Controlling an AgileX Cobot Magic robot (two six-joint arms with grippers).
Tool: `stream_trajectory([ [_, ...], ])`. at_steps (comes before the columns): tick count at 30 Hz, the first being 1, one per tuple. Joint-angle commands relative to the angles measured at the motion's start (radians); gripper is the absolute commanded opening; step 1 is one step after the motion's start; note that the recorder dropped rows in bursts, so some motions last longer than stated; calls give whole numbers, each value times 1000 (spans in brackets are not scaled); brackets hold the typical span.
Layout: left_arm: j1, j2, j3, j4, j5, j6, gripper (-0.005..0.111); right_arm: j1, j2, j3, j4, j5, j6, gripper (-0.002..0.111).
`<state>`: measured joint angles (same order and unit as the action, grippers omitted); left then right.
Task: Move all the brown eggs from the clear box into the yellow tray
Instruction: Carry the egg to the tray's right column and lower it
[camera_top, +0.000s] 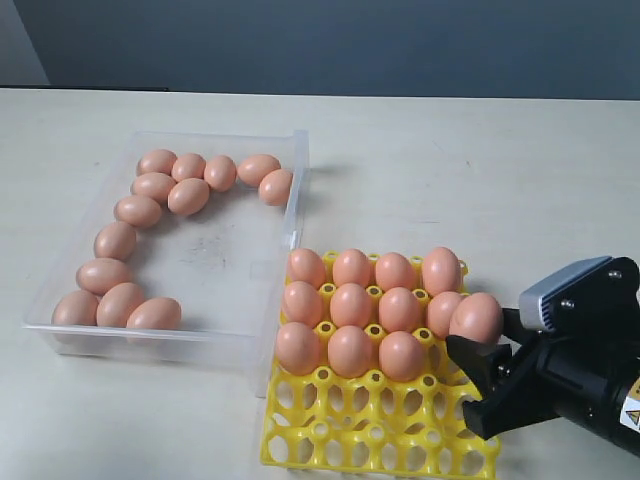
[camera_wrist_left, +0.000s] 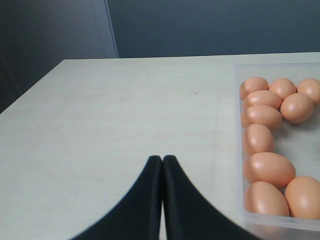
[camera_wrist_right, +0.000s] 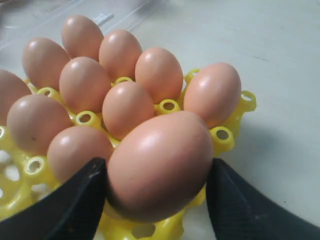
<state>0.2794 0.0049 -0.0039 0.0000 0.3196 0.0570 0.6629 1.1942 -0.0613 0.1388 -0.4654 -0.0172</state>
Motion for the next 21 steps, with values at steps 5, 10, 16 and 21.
stream_trajectory([
  [5,-5,-5,4,0,-11,0,0,-6,109,3,-1,-66,-16,-1],
  [10,-5,-5,4,0,-11,0,0,-6,130,3,-1,-64,-16,4],
  [16,-5,-5,4,0,-11,0,0,-6,130,3,-1,-68,-16,40],
  [21,-5,-5,4,0,-11,0,0,-4,130,3,-6,-70,-14,49],
])
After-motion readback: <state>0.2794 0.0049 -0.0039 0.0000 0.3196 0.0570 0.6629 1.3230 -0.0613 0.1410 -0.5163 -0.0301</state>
